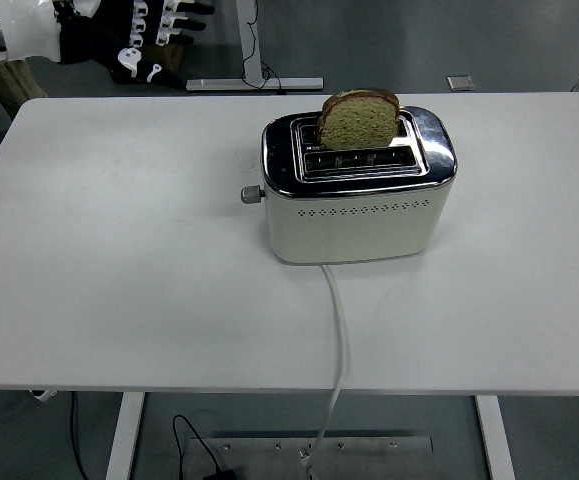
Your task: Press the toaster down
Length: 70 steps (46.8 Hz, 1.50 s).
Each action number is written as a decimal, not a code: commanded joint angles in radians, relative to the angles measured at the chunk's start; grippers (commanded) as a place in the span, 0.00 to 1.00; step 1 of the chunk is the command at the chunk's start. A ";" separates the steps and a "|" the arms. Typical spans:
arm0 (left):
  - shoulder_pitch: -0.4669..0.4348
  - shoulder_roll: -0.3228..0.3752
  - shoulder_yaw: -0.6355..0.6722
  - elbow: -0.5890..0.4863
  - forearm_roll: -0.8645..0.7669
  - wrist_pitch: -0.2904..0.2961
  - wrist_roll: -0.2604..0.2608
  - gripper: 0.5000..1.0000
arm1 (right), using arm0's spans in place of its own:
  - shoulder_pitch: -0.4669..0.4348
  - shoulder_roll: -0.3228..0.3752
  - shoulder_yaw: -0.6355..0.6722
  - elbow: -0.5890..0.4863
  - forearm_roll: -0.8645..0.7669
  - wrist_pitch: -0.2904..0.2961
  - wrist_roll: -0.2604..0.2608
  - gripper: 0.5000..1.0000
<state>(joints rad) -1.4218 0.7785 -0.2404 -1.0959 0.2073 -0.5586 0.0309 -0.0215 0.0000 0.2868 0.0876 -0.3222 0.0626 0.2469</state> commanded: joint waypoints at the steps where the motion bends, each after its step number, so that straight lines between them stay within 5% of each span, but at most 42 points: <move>1: 0.003 -0.021 -0.019 0.045 -0.043 0.003 -0.009 1.00 | 0.000 0.000 0.000 0.000 0.000 0.000 0.000 1.00; 13: 0.055 -0.070 -0.066 0.180 -0.221 0.019 -0.022 1.00 | 0.000 0.000 0.000 0.000 0.000 0.000 0.000 1.00; 31: 0.173 -0.131 -0.172 0.306 -0.276 0.054 -0.072 1.00 | 0.000 0.000 0.000 0.000 0.000 0.000 0.000 1.00; 70: 0.403 -0.205 -0.376 0.464 -0.437 0.086 -0.075 1.00 | 0.000 0.000 0.000 0.000 0.000 0.000 0.000 1.00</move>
<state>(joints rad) -1.0272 0.5769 -0.6113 -0.6405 -0.2293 -0.4743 -0.0446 -0.0215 0.0000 0.2869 0.0874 -0.3221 0.0630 0.2470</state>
